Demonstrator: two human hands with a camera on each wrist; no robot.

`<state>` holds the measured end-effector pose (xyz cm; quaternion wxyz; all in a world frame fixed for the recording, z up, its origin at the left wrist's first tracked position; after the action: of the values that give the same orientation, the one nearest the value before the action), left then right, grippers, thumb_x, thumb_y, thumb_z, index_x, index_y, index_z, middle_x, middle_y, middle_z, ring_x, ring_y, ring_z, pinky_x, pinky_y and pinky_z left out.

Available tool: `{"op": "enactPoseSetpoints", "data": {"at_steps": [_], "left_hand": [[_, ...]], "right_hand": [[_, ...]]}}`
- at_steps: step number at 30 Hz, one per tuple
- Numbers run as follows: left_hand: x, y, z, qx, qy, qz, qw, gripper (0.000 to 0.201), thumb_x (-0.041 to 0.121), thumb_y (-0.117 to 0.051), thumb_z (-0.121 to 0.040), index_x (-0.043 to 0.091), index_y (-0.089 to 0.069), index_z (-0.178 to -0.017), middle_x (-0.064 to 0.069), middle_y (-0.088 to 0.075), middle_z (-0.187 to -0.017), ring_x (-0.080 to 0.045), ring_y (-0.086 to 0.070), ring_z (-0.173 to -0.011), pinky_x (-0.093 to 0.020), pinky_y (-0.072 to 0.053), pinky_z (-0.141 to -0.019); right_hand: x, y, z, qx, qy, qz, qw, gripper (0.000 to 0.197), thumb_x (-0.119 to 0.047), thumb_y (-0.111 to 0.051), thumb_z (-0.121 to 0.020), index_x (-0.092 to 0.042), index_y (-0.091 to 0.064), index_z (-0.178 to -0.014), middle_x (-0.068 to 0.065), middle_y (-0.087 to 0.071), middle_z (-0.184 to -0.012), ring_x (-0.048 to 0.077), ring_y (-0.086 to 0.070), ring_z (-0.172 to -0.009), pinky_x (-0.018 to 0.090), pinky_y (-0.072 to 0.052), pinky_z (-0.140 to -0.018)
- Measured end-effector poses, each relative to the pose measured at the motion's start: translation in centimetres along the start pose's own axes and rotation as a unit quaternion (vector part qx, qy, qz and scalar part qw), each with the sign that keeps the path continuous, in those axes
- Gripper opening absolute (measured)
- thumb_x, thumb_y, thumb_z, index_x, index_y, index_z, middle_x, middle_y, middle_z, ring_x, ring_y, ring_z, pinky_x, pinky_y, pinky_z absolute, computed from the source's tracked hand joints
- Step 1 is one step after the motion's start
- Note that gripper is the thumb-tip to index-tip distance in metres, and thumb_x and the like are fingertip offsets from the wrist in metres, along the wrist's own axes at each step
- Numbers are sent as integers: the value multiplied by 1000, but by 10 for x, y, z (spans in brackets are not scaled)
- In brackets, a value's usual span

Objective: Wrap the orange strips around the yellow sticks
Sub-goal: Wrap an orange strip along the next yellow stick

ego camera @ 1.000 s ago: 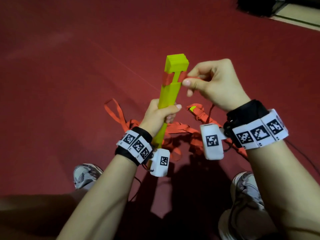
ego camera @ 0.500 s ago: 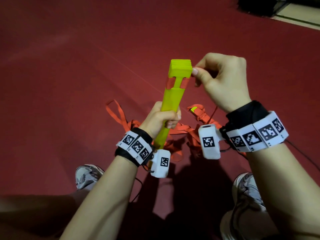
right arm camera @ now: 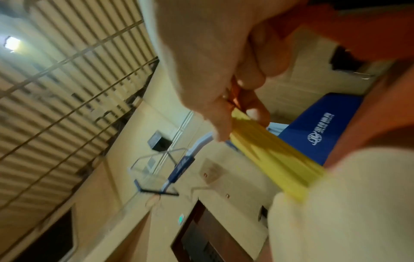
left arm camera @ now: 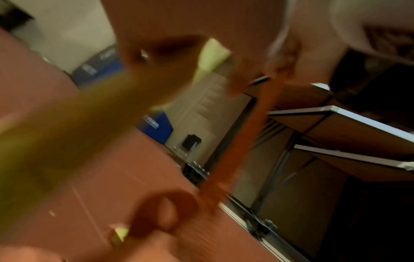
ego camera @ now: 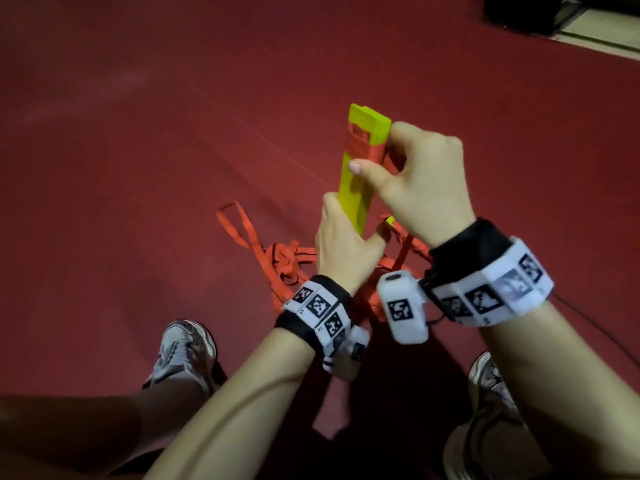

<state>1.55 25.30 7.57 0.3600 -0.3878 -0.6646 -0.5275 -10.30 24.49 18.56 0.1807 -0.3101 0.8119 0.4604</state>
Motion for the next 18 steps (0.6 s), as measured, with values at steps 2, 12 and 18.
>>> {"op": "enactPoseSetpoints", "data": {"at_steps": [2,12,18], "left_hand": [[3,7,-4,-55,-29,68,996,59,48,-75,-70,10,-52,-111,-4,-65,-92,-29,-63,-86,-45,-51,-73],[14,-11,-10,-265,66,335,902,21,11,-78,-68,19,-63,-56,0,-43,-48,-14,-36,-41,-26,-33,-47],[10,-6,-10,-273,76,364,887,18,16,-76,-63,11,-58,-63,-1,-41,-43,-15,-33,-37,-25,-30,-48]], "right_hand": [[10,7,-7,-41,18,-95,995,33,-41,-77,-79,-10,-71,-90,4,-61,-66,28,-50,-64,42,-44,-62],[1,9,-4,-164,44,-286,943,35,-17,-85,-76,8,-71,-95,29,-70,-89,15,-60,-79,44,-51,-71],[11,23,-10,-173,28,-191,966,10,-10,-71,-90,-5,-72,-82,2,-71,-67,-2,-57,-57,19,-43,-63]]}}
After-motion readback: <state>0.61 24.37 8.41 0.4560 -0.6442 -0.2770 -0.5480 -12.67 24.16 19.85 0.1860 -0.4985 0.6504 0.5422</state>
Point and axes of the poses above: each hand's wrist, its own z-axis away from the middle knuckle, its own y-axis out of the back of the hand, x = y × z, the point moved 7 cm from there along -z, towards the middle knuckle
